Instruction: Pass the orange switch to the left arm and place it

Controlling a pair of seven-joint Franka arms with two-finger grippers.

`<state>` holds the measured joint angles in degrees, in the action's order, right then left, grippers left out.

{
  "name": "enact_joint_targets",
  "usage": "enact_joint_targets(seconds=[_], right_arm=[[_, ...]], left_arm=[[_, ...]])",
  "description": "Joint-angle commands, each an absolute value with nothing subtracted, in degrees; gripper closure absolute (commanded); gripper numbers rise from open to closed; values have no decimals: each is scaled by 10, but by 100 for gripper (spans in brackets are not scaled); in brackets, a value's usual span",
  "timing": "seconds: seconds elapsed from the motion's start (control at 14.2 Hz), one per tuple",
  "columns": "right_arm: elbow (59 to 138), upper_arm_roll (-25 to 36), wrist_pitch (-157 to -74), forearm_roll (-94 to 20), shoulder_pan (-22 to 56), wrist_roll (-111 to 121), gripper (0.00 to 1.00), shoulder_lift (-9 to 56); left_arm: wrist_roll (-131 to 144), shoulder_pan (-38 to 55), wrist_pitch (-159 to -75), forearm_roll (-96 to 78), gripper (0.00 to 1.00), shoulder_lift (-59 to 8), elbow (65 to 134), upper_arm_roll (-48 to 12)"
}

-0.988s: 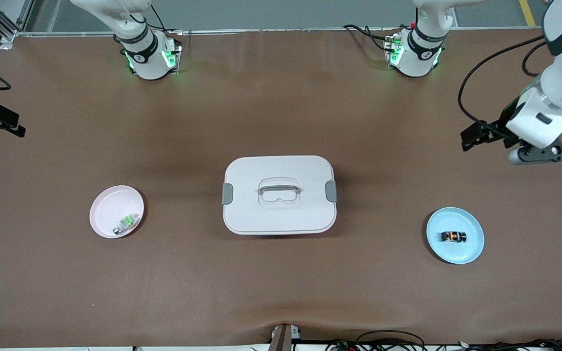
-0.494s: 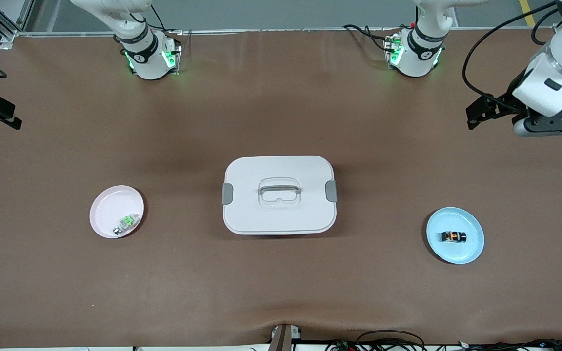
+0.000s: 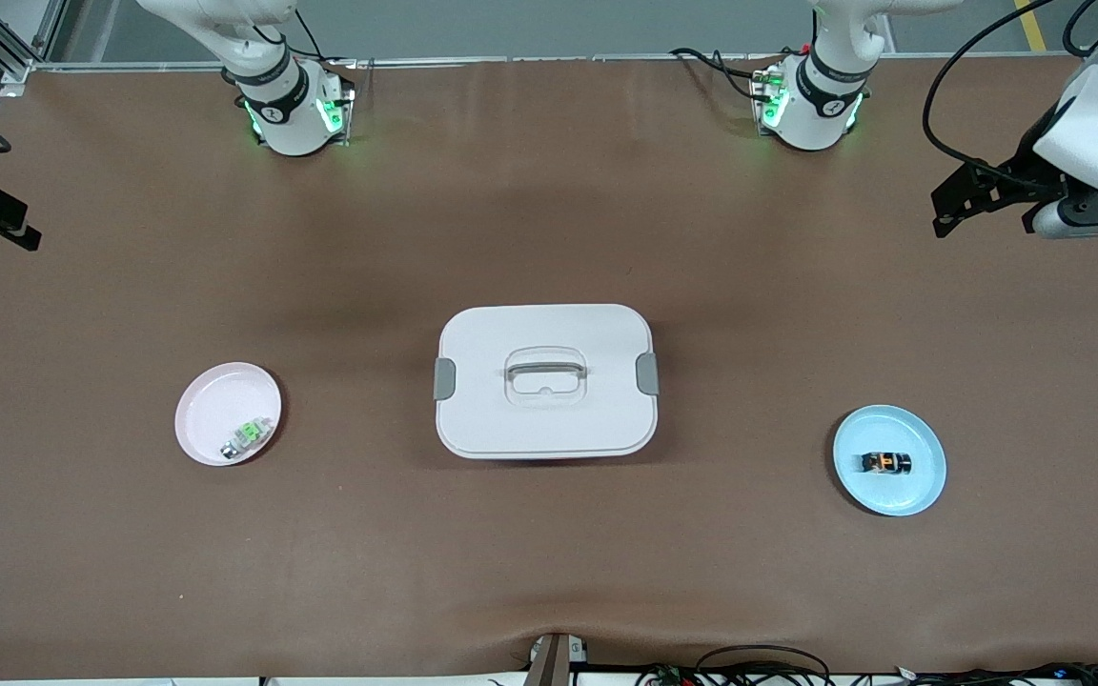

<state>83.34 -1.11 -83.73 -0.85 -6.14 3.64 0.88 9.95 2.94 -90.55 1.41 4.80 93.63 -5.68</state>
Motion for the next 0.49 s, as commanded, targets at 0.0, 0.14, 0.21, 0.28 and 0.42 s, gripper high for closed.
enact_joint_targets(seconds=[0.0,0.14,0.21,0.28,0.42], right_arm=[[835,-13,-832,-13,-64,26,0,1],[835,-13,-832,-13,-65,28,0,1],[835,-13,-833,-13,-65,28,0,1],[836,-13,-833,-13,-65,28,0,1],[836,-13,-835,-13,-65,28,0,1]], left_arm=[[82,33,-917,9,0,55,945,-51],[61,32,-913,11,0,58,944,-50],[48,25,-911,11,0,61,945,-49],[32,11,-906,10,0,62,944,-50],[6,3,-897,6,0,62,944,-50]])
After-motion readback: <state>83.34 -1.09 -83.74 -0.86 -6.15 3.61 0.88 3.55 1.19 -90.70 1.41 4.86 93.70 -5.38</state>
